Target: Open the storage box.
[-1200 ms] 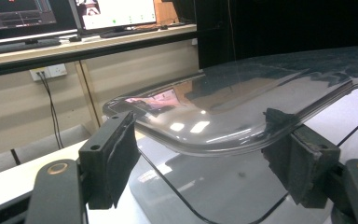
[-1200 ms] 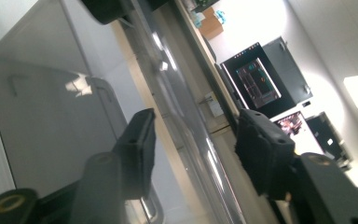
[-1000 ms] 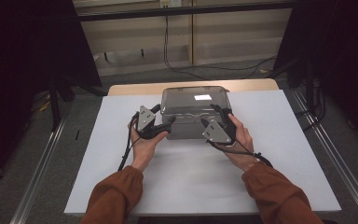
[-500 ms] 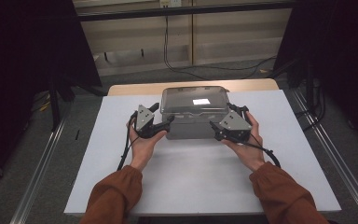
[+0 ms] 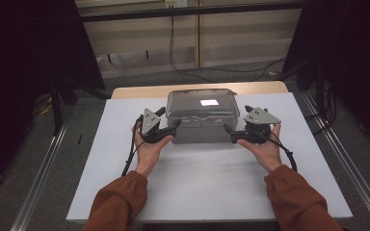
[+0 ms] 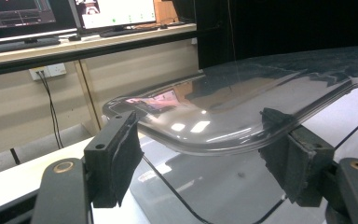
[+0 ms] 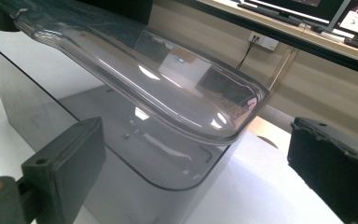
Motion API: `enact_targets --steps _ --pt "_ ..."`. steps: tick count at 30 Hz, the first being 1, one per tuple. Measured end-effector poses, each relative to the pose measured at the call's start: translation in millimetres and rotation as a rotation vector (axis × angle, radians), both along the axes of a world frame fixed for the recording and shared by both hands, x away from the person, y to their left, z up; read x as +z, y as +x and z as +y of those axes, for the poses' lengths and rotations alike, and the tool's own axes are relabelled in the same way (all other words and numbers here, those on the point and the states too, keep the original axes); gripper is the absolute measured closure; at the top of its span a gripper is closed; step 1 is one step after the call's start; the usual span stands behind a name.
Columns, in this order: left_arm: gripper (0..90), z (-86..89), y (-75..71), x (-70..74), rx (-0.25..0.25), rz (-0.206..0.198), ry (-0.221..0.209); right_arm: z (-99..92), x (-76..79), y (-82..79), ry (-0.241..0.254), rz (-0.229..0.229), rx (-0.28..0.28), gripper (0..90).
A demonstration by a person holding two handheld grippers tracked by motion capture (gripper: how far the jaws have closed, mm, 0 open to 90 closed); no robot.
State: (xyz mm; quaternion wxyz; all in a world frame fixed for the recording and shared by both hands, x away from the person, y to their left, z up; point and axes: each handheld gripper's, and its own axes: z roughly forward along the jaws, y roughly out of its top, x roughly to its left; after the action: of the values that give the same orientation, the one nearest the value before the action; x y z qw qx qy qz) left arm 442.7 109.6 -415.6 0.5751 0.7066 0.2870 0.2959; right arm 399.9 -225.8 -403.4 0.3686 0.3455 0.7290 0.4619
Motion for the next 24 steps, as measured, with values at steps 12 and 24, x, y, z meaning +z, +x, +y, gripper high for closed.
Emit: enact_targets --steps 12,24 --pt "31.4 2.7 2.1 1.2 0.005 -0.011 0.000 -2.5 6.2 2.7 0.027 -0.045 0.027 25.8" --pt "31.5 6.4 7.6 10.5 0.009 -0.020 -0.024 0.7 16.0 11.3 0.025 -0.086 0.043 31.6"
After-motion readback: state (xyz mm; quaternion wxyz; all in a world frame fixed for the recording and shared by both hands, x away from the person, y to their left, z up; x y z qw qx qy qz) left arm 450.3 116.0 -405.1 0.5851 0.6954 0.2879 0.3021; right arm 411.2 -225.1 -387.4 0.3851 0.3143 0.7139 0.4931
